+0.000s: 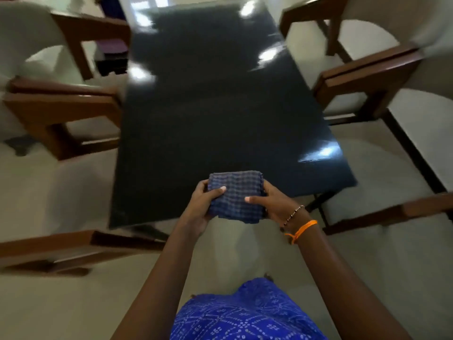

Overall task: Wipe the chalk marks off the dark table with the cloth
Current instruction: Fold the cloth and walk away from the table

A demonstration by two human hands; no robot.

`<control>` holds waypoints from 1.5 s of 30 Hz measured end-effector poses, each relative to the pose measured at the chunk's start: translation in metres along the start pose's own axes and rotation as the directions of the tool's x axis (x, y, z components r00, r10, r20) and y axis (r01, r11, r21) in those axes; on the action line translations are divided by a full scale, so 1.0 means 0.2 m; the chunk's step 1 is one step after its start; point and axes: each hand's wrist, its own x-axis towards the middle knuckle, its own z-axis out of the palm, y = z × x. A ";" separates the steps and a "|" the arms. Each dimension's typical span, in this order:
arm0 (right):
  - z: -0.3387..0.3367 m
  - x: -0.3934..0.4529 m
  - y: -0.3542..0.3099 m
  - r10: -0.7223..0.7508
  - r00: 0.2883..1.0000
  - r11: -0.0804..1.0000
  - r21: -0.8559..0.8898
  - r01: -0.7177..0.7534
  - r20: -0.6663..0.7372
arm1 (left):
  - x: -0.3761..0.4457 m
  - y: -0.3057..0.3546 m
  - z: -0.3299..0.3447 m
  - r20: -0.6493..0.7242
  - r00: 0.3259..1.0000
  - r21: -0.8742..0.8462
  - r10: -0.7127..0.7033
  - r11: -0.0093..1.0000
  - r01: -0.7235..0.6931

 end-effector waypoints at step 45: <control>-4.72 -1.18 -0.38 -0.011 0.462 0.986 0.068 0.153 -0.887 | 0.83 -1.26 5.08 0.415 0.895 0.542 -0.167 0.835 -0.096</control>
